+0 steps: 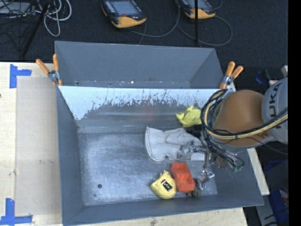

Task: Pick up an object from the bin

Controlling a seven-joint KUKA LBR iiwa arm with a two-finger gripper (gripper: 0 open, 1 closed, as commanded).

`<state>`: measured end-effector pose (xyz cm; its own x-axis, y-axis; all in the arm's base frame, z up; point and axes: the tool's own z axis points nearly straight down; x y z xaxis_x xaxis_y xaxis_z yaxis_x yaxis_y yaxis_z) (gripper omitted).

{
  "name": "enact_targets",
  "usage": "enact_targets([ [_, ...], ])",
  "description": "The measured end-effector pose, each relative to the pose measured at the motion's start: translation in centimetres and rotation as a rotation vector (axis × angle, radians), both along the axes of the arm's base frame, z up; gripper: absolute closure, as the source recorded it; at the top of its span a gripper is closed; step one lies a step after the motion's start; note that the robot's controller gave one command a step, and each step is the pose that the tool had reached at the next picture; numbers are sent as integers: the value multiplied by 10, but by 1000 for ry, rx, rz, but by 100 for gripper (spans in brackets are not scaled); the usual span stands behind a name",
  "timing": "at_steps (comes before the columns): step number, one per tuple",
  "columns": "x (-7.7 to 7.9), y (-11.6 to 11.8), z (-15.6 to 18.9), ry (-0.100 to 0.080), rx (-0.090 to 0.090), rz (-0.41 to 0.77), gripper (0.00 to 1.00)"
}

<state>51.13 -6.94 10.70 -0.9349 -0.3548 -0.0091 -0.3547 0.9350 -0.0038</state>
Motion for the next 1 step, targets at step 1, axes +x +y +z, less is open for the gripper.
enact_targets([
  [1,-2,1,-6,-2,-2,-42,0],
])
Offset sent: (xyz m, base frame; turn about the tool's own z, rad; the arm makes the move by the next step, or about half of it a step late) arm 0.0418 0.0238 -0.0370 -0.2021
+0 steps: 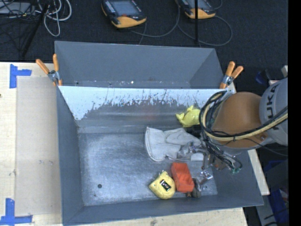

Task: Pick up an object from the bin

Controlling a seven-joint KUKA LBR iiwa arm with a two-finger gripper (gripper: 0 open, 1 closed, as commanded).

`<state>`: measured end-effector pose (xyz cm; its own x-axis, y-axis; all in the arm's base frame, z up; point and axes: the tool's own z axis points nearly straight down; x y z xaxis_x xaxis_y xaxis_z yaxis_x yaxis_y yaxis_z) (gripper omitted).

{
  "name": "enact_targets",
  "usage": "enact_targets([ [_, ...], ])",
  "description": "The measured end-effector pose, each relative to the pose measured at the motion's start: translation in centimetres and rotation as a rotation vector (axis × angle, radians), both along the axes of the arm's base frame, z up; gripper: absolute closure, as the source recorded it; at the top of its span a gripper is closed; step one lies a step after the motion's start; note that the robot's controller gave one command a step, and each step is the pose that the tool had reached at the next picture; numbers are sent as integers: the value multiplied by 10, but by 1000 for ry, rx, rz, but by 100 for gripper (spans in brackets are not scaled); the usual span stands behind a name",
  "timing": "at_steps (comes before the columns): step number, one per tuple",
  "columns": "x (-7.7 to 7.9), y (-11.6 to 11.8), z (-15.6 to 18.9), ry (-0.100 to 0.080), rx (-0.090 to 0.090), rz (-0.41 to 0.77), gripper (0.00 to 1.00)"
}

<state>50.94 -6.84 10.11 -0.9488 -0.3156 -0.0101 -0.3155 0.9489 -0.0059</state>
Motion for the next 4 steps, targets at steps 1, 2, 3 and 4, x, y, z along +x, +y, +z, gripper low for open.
enact_targets([
  [1,16,11,-8,0,1,-4,0],
  [2,-10,42,-13,-48,-6,324,100],
  [3,-10,43,-13,-49,-4,325,100],
  [4,-4,40,-12,-39,0,323,100],
])
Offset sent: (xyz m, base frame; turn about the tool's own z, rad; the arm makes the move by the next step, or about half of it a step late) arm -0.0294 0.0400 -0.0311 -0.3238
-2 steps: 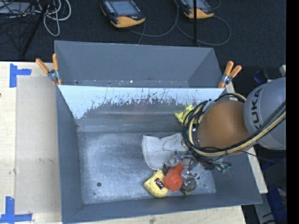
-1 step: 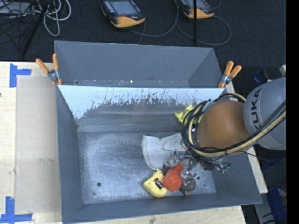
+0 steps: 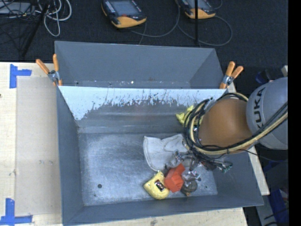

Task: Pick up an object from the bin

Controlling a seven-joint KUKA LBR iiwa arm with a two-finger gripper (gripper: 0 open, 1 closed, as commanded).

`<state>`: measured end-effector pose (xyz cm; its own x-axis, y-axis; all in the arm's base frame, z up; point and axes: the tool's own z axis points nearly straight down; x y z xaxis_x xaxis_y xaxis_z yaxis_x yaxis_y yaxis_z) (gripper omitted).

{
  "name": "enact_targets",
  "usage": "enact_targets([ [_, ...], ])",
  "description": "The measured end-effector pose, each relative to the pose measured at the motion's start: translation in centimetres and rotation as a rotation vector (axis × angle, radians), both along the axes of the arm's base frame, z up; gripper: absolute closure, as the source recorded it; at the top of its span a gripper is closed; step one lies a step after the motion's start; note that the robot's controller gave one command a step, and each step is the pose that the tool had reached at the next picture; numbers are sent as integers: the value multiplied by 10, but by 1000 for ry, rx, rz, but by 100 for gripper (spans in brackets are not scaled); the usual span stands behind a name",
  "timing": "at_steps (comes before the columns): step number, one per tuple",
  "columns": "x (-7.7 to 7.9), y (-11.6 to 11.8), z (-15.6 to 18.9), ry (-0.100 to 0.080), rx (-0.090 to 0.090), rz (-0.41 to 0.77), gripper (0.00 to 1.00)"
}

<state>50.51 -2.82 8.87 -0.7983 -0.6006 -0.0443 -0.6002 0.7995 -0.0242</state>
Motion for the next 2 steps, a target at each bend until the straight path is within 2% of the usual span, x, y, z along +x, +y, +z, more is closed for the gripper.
enact_targets([
  [1,-6,-3,19,24,-6,72,100],
  [2,18,-13,177,45,-9,115,100],
])
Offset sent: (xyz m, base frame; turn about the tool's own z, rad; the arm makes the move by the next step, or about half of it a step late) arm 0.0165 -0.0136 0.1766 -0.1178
